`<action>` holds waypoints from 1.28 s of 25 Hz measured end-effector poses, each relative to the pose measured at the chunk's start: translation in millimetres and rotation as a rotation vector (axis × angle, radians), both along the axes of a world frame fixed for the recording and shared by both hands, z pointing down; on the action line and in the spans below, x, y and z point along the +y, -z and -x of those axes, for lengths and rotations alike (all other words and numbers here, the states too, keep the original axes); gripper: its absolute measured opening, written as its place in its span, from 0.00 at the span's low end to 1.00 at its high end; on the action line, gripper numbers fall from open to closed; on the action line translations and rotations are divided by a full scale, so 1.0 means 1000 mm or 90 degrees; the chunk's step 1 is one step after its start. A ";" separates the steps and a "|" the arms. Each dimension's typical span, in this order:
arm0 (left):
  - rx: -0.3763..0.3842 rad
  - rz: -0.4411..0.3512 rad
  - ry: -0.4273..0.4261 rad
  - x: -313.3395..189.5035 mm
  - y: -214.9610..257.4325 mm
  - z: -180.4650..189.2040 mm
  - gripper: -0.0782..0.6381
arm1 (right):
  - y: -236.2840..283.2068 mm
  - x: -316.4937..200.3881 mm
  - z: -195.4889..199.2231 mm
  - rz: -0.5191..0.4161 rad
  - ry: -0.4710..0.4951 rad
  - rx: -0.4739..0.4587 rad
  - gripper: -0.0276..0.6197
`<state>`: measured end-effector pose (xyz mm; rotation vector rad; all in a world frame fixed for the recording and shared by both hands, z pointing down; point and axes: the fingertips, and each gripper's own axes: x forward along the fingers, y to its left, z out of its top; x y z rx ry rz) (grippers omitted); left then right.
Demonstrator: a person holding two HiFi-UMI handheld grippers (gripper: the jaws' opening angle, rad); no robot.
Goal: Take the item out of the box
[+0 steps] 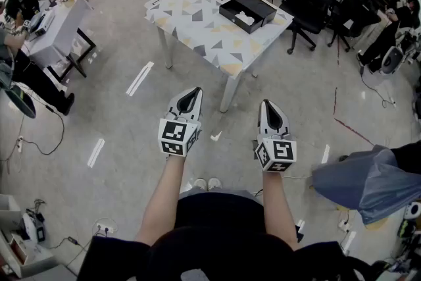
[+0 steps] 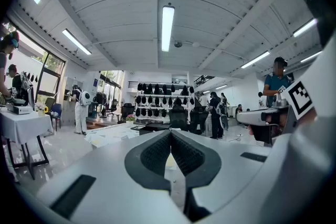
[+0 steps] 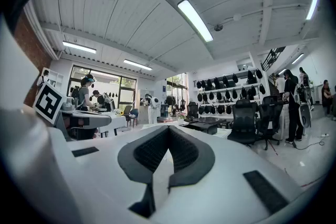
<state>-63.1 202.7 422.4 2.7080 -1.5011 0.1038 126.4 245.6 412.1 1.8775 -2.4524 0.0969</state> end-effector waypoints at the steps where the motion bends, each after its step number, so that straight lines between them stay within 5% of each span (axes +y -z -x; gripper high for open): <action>1: 0.000 -0.001 0.000 0.000 0.001 0.000 0.14 | 0.000 0.000 0.000 0.001 0.001 -0.002 0.05; 32: 0.024 0.001 -0.025 0.008 0.001 -0.007 0.14 | -0.001 0.009 -0.001 -0.005 -0.003 -0.030 0.05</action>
